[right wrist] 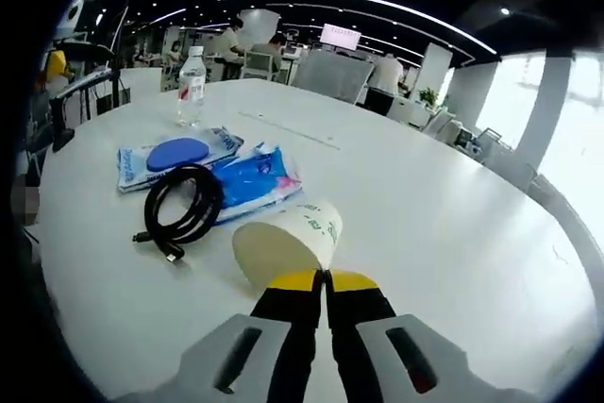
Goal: Arrange the tabletop items into an orderly group along one side of the table until the central work area is clear of visible clutter.
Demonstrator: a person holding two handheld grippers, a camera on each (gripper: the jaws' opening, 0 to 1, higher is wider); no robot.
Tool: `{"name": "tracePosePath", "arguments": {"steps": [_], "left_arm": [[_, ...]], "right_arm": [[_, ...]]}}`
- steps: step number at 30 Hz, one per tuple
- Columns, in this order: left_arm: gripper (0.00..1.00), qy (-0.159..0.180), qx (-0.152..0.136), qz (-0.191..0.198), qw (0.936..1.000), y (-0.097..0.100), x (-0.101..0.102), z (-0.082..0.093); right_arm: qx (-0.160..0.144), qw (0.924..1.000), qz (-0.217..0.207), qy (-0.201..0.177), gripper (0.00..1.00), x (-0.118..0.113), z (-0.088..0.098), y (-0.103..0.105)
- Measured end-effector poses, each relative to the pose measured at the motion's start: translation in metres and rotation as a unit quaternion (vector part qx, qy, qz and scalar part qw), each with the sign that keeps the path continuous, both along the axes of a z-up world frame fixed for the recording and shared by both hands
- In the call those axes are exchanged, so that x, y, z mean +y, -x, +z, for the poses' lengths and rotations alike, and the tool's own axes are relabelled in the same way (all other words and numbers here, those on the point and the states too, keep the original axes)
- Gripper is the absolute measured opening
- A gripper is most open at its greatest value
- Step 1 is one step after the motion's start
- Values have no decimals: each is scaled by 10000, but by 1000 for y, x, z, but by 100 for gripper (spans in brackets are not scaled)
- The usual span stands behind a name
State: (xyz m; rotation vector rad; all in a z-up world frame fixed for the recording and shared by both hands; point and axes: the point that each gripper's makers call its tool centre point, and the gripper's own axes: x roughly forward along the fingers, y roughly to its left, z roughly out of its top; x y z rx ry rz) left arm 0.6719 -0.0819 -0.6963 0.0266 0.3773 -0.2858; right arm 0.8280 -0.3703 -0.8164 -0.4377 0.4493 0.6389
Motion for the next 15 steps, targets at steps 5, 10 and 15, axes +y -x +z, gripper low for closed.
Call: {"name": "tracePosePath", "arguments": {"steps": [5, 10, 15], "left_arm": [[98, 136, 268, 54, 9995, -2, 0, -8], [98, 100, 454, 47, 9989, 3, 5, -17], [99, 124, 452, 63, 9989, 2, 11, -18]], "right_arm": [[97, 9998, -124, -145, 0, -5, 9, -2], [66, 9995, -106, -273, 0, -2, 23, -6], [85, 9992, -111, -371, 0, 3, 33, -10]]}}
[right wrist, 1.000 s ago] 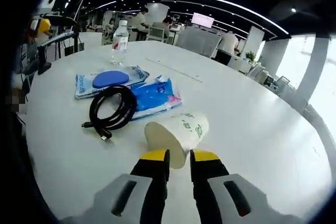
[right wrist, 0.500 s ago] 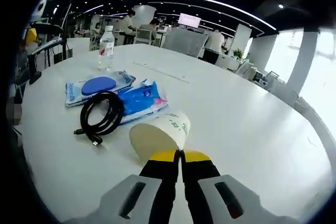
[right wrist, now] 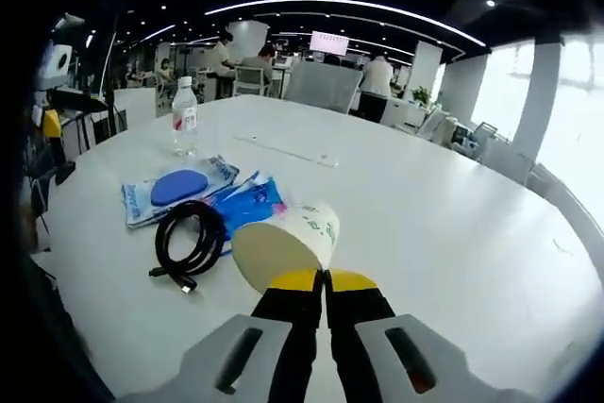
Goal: Arrange the tabletop items into an orderly group along one side of the table until the central work area is clear of visible clutter.
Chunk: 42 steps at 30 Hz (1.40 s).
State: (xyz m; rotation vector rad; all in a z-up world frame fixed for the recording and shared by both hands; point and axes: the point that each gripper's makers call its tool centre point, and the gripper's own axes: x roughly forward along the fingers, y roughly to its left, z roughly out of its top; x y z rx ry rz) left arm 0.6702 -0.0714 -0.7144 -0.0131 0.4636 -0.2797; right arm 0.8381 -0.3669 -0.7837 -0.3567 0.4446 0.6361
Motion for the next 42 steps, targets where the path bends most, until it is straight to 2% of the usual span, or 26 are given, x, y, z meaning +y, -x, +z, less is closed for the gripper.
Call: {"name": "tracePosePath", "arguments": {"steps": [8, 11, 20, 26, 30, 36, 42], "left_arm": [[99, -46, 5, -68, 10000, -2, -2, 0], [99, -101, 17, -127, 9999, -3, -4, -1], [95, -222, -36, -175, 9996, -3, 1, 0], [90, -287, -210, -224, 9991, -11, 0, 12], [82, -269, -362, -374, 9983, -20, -7, 21], [72, -353, -468, -580, 9966, -32, -20, 28], [59, -407, -699, -857, 9930, -45, -43, 39]], "right_arm": [[302, 9983, 181, -457, 0, 29, 30, 2], [269, 9977, 312, -537, 0, 43, 40, 1], [552, 9937, 570, -793, 0, 77, 54, 6], [920, 9895, 752, -829, 0, 100, 59, 13], [1300, 9841, 858, -856, 0, 119, 59, 22], [1439, 9810, 1016, -808, 0, 137, 60, 31], [1639, 9765, 1124, -838, 0, 154, 60, 43]]}}
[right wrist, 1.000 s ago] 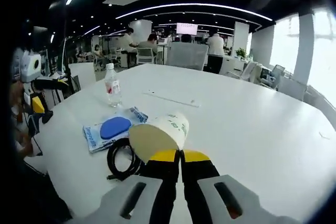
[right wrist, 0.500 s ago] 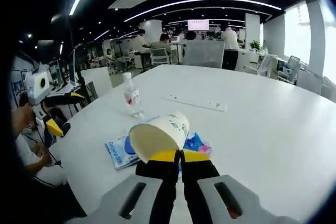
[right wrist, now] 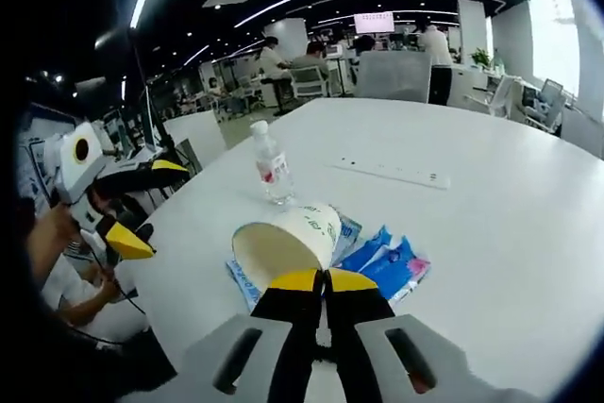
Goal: Arrange the tabletop items into an orderly group along one side of the table until the central work area is clear of visible clutter.
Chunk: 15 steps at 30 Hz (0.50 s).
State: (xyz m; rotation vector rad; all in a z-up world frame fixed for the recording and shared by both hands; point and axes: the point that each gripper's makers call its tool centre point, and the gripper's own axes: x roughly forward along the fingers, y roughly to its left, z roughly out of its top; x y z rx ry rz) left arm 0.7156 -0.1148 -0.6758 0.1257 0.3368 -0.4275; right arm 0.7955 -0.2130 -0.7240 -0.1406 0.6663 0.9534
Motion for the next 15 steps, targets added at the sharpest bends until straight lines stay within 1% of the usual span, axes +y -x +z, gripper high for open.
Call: {"name": "tracePosePath", "arguments": {"steps": [2, 3, 6, 8, 9, 11, 12, 15], "left_arm": [[56, -34, -8, -101, 9999, -4, -9, 1], [53, -56, -25, -122, 9999, -6, -12, 2], [43, -246, -169, -360, 9989, -14, -25, 4], [40, -286, -176, -443, 9985, -18, -31, 4], [39, -322, -201, -478, 9981, -20, -32, 4], [33, -439, -229, -572, 9971, -23, -36, 3], [31, -524, -273, -685, 9959, -25, -40, 2], [27, -710, -323, -796, 9938, -30, -44, 0]], "right_arm": [[53, 10000, 27, 7, 0, 4, -2, 0], [90, 9999, 60, 30, 0, 6, -3, 5], [167, 9998, 106, 18, 0, 10, -4, 10], [202, 9997, 141, 9, 0, 13, -4, 15], [202, 9997, 154, 10, 0, 14, -4, 14], [220, 9996, 184, 10, 0, 15, -4, 16], [243, 9995, 214, 3, 0, 16, -4, 20], [269, 9993, 265, 2, 0, 18, -4, 22]]}}
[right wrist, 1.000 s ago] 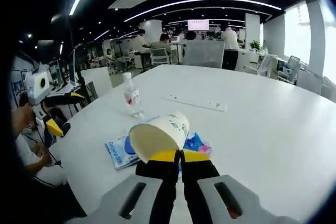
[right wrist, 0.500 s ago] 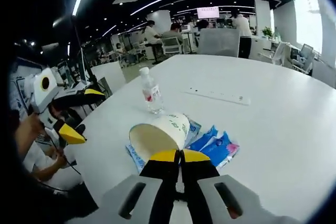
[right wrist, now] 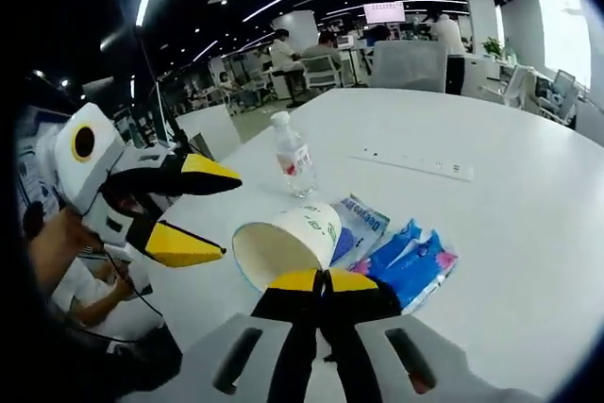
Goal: Arrange the tabletop items into an orderly group along one side of the table until the central work area is clear of visible clutter.
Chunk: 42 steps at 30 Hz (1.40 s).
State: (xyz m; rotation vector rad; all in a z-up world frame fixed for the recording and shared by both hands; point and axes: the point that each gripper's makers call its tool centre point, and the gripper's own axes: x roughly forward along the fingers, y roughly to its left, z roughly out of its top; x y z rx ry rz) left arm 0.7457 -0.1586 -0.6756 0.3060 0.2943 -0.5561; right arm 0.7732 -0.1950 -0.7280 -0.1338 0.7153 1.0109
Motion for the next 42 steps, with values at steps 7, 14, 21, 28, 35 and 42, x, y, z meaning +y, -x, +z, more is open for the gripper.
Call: {"name": "tracePosePath", "arguments": {"steps": [7, 14, 21, 28, 35, 42], "left_arm": [[13, -374, -187, -183, 9990, -8, -1, -1], [12, -466, -205, -336, 9981, -10, -2, -4], [8, -899, -182, -523, 9944, -9, -2, -13], [2, -882, -239, -543, 9943, -10, -1, -11], [1, -511, -46, -420, 9978, -11, 3, -10], [0, -300, 172, -114, 9993, -16, 12, -11]], "right_arm": [[110, 9999, 10, -50, 0, 1, -1, 5], [196, 9998, 3, -51, 0, 0, -2, 7], [254, 9996, 10, -100, 0, 2, 0, 9], [240, 9997, 83, -56, 0, 4, -1, 8], [200, 9996, 120, -131, 0, 4, 0, 11], [-773, 9952, 582, -137, 0, 10, 12, 8]]}}
